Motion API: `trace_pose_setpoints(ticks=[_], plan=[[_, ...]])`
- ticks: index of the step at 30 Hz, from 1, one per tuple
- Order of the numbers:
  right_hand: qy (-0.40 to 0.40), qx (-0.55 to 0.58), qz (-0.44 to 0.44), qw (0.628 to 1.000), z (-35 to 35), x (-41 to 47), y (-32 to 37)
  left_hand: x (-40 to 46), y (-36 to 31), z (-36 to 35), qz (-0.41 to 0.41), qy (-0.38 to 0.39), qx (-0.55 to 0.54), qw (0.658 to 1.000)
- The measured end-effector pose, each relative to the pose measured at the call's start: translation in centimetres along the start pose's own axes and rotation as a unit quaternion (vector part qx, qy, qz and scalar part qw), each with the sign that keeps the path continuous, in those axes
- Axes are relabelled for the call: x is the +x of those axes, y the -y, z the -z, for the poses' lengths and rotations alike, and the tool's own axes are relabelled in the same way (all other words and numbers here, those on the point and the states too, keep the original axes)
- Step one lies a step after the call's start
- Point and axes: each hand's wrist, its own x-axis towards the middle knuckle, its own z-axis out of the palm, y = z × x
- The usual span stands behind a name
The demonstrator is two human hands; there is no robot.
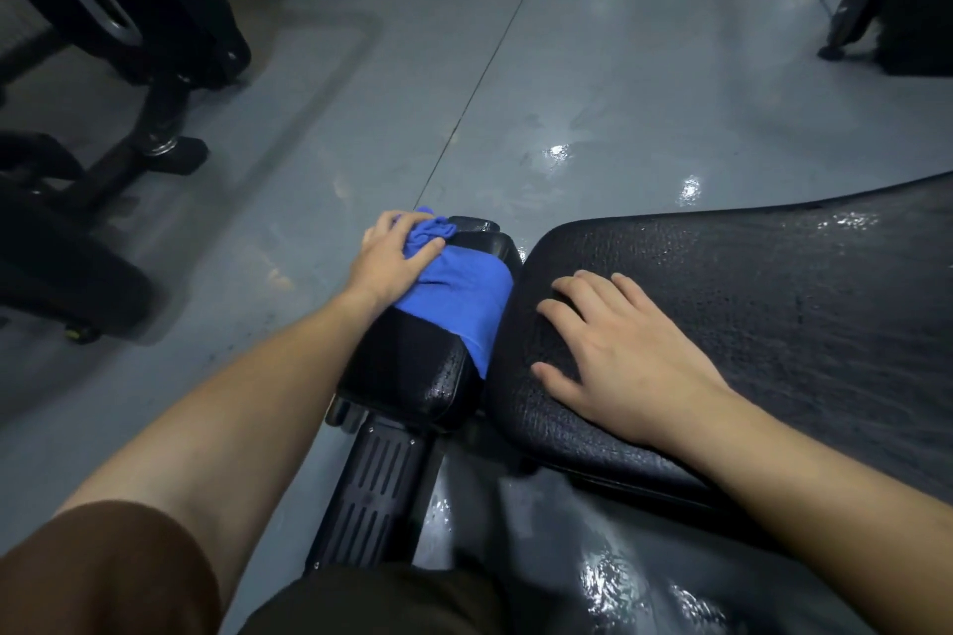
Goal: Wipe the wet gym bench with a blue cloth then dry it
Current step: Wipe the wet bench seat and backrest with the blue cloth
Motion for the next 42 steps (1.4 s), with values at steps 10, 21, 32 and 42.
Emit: trace_pose_setpoints(ticks=[10, 21, 32, 42], plan=[[-0.001, -0.010, 0.003, 1.000, 0.2, 0.1, 0.2, -10.5, 5.8, 1.8, 0.180, -0.058, -0.153, 0.970], [-0.006, -0.018, 0.002, 1.000, 0.4, 0.0, 0.3, -19.9, 1.0, 0.3, 0.060, -0.079, -0.077, 0.992], [-0.006, -0.026, -0.003, 1.000, 0.5, 0.1, 0.4, -14.6, -6.3, -0.5, -0.107, -0.020, 0.074, 0.991], [0.001, -0.022, -0.007, 1.000, 0.7, -0.1, 0.4, -17.6, -4.2, 0.2, -0.142, -0.029, 0.042, 0.989]])
